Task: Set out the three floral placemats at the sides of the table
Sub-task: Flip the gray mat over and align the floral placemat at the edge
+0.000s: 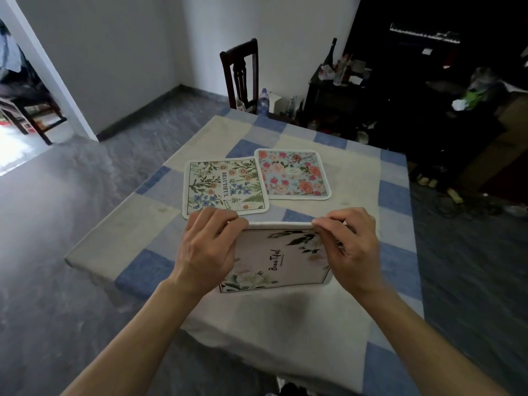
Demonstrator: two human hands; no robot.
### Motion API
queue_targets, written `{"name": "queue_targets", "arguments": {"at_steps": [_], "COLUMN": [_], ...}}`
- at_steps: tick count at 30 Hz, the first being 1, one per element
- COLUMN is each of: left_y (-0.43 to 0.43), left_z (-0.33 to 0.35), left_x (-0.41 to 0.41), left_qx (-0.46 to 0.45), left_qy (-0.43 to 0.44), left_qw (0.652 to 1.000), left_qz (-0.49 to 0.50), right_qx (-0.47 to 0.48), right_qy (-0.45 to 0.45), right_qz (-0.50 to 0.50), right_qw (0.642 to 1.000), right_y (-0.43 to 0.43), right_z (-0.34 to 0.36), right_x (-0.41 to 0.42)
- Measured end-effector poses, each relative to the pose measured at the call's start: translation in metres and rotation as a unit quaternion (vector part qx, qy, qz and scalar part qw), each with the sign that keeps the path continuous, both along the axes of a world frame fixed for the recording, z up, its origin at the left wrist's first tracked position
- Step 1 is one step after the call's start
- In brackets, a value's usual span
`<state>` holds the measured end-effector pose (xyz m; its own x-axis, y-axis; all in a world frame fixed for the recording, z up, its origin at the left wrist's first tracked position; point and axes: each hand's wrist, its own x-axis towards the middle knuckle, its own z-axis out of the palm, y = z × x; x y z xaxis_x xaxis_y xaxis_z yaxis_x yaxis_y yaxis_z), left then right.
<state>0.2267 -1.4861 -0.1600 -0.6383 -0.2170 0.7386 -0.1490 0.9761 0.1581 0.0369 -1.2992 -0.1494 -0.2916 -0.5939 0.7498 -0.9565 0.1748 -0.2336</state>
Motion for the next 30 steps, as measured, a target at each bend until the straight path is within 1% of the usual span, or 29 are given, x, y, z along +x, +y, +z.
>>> {"name": "queue_targets", "arguments": {"at_steps": [5,8,14,18,24,30], "left_y": [-0.001,-0.002,-0.011,-0.027,-0.058,-0.078], "left_z": [0.014,0.020,0.020,0.014,-0.014,-0.049], "left_x": [0.006,0.009,0.008,-0.007,-0.049,-0.097], "left_qx": [-0.013,-0.025,-0.032,-0.017,0.024,0.059], "left_qy": [0.047,0.047,0.005,-0.034,-0.102,-0.166], "left_qw": [0.998,0.998,0.999,0.999,0.994,0.983], "left_qz": [-0.030,-0.030,-0.036,-0.032,-0.040,-0.043], "right_qx": [-0.021,-0.022,-0.008,0.003,0.016,0.051], "right_qy": [-0.002,-0.014,-0.042,-0.070,-0.121,-0.169], "right_qz": [-0.019,-0.029,-0.017,-0.015,-0.022,-0.059], "right_qw": [1.000,0.999,0.999,0.997,0.992,0.982], "right_y": [0.007,0.008,0.007,-0.012,-0.045,-0.071], "right_z": [0.018,0.020,0.008,-0.008,-0.044,-0.089], "right_x": [0.015,0.021,0.018,0.001,-0.036,-0.078]}}
